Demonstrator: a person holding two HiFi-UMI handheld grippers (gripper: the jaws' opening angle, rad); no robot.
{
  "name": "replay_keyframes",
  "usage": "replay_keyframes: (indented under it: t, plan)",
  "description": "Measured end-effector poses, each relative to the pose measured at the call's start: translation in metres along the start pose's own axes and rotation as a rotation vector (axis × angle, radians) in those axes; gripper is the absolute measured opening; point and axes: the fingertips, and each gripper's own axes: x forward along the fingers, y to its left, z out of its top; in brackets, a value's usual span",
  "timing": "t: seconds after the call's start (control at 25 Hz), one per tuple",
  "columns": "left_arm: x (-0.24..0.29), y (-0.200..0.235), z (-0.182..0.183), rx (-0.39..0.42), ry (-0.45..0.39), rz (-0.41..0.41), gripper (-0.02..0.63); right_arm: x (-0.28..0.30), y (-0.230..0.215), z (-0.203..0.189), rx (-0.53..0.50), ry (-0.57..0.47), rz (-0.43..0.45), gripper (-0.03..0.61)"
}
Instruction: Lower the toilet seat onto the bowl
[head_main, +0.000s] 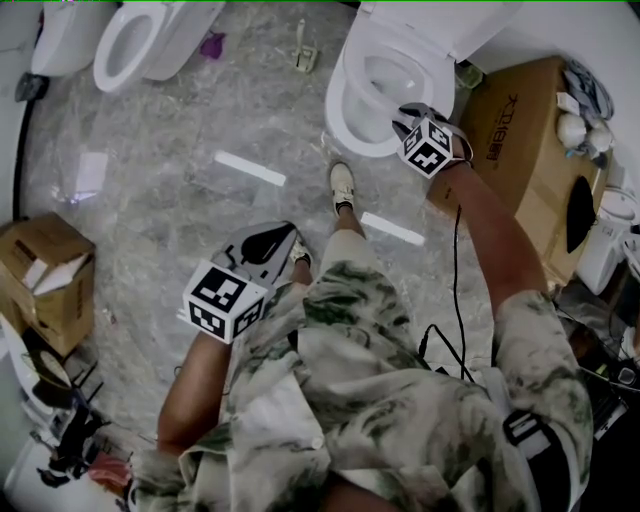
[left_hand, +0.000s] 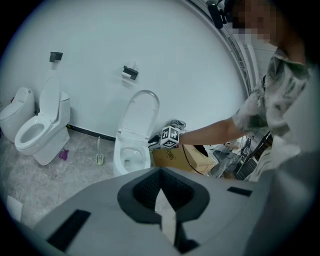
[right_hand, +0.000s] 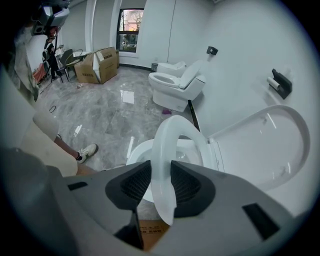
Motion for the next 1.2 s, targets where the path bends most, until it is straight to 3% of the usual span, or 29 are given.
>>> replay_keyframes:
  t: [1.2]
  plan:
    - [0.05,0.011,-0.01,0.021,0.097,-0.054,0.023,0.057,0.052,-0.019,0.031,0.013,0.056,0.144]
